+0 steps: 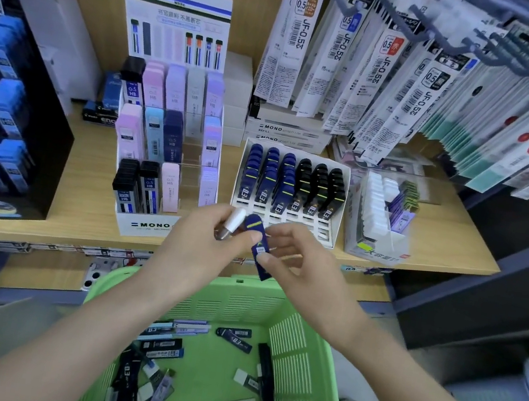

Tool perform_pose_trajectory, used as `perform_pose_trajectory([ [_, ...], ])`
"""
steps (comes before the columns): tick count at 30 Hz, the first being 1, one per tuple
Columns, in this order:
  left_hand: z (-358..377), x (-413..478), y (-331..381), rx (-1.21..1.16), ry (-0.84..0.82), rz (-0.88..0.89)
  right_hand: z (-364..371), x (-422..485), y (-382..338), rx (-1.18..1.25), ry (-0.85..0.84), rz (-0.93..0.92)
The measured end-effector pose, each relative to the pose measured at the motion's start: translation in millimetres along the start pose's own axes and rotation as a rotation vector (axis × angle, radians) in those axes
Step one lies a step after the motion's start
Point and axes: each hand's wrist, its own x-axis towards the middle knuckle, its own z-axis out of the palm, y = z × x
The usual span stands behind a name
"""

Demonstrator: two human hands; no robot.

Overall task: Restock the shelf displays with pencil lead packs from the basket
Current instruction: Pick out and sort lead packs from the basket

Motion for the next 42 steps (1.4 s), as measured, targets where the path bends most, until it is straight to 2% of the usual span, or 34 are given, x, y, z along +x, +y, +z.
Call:
perform_pose_trajectory([
  [3,0,2,-2,0.072,-0.018,-0.001,1,1,-10,-0.032,-0.005,-0.119],
  [7,-2,3,-3,0.017,-0.002,-0.065,0,9,-13,-0.117,-0.025,-0.189],
  [13,-8,4,1,0.028,0.047,-0.166,-18,42,-17,-0.086,0.248,-0.153],
  [15,-10,5,2,-0.001,0.042,-0.196,-19,55,-15,-0.118,0.289,-0.143],
  [23,-17,4,6,-0.047,0.024,-0.192,-14,82,-3,-0.372,0.257,-0.160],
  [36,-20,3,10,-0.054,0.014,-0.178,-17,89,-3,-0.454,0.206,-0.191],
  [42,-21,3,11,-0.057,0.007,-0.172,-23,93,-8,-0.587,0.083,-0.256],
])
